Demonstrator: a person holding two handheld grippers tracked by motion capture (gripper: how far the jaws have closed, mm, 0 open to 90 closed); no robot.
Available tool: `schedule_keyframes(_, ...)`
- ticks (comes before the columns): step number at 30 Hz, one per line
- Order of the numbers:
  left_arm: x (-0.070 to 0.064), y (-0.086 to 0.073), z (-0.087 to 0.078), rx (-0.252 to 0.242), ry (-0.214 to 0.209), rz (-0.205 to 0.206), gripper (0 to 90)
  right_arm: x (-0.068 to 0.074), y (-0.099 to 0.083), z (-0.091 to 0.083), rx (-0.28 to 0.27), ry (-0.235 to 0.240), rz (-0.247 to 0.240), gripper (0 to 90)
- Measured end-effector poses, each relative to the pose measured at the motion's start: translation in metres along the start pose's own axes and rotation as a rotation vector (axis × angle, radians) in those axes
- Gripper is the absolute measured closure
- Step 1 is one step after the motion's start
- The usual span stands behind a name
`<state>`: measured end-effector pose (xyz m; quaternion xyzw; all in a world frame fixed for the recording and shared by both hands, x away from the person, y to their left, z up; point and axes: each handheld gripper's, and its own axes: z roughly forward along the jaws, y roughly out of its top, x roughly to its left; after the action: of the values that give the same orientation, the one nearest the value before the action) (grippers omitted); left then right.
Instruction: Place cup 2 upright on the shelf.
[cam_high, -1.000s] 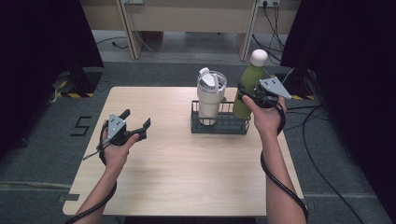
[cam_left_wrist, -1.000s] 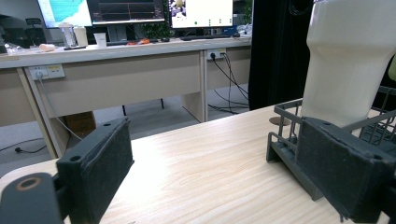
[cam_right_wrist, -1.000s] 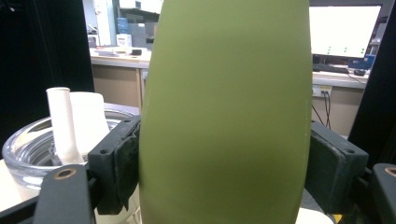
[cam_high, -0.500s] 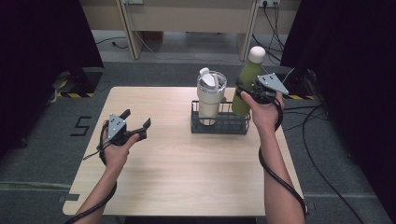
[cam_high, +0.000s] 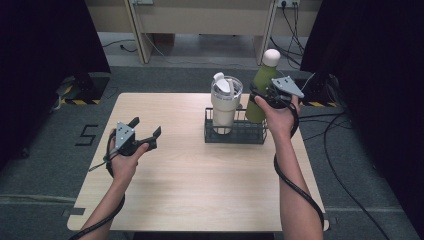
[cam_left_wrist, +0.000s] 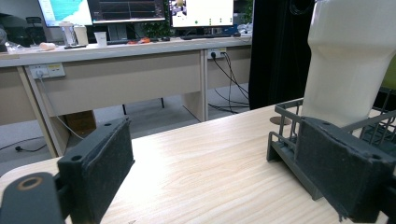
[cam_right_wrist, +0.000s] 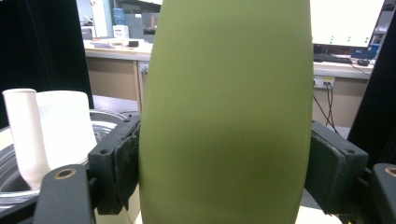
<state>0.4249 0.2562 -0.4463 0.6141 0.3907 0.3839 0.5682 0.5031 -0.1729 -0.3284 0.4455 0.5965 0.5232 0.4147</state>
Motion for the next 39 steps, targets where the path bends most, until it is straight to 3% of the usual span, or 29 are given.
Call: schedule_keyframes(39, 0.000, -0.001, 0.001, 0.008, -0.003, -0.004, 11.5, -0.003, -0.023, 0.024, 0.077, -0.021, 0.008, 22.9)
